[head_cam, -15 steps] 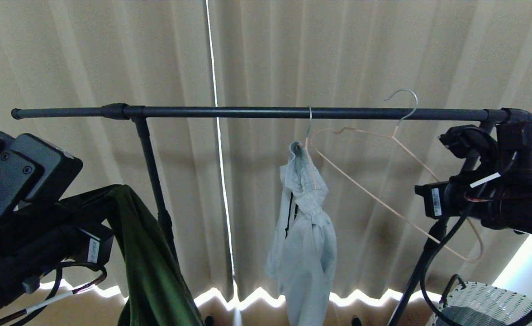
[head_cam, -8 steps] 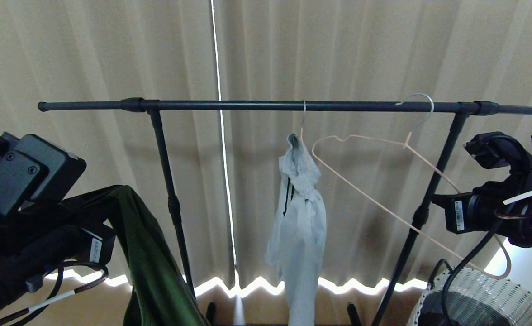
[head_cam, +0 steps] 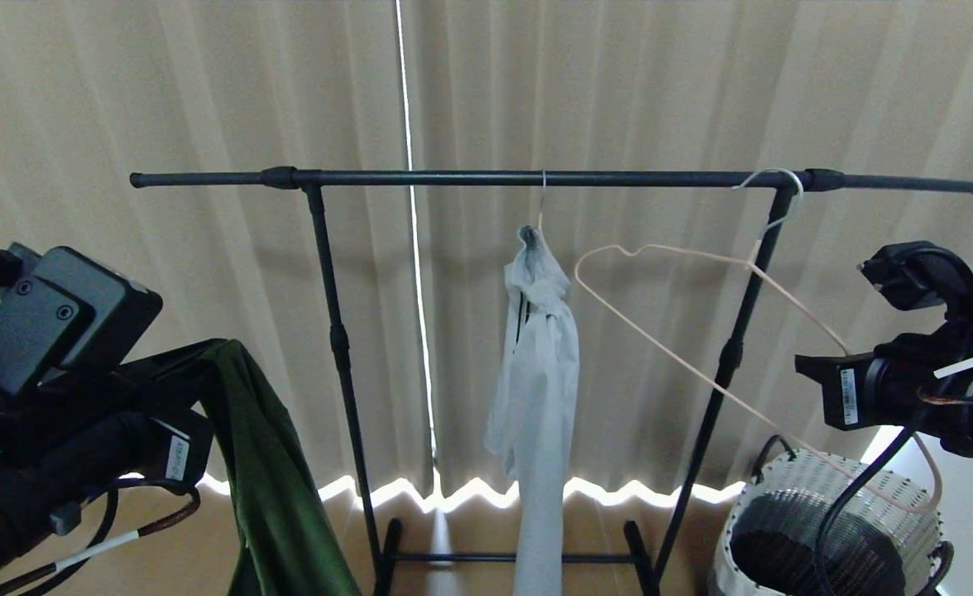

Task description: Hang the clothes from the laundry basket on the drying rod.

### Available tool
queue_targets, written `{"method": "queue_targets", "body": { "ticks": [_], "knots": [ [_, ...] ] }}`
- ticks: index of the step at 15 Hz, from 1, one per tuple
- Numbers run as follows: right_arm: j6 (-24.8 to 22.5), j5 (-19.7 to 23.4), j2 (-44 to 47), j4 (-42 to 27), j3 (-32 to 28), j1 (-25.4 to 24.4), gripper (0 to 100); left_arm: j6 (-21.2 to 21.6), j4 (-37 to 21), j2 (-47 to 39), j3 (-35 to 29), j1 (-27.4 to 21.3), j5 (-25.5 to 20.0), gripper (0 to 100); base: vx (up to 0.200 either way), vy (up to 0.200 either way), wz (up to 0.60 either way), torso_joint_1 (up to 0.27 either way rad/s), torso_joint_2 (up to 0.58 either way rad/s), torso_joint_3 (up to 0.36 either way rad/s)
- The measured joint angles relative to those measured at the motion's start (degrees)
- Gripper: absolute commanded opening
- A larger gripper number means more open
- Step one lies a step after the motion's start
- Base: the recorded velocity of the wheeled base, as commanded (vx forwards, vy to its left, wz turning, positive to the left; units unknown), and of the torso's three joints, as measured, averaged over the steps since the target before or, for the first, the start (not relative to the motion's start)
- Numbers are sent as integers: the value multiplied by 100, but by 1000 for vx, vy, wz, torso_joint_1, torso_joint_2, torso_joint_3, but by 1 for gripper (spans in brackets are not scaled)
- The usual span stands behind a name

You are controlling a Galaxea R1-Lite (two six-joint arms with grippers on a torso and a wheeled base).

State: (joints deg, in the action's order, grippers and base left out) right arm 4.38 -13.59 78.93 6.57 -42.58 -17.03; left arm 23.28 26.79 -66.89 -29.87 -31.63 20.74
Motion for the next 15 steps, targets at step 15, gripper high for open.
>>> {"method": "queue_targets", "body": {
  "ticks": [15],
  "knots": [
    [1434,49,-195,-30,77,-2993,0,50,-416,-2445,-2550,177,1952,0,0,0,0,0,0,0]
  ]
}}
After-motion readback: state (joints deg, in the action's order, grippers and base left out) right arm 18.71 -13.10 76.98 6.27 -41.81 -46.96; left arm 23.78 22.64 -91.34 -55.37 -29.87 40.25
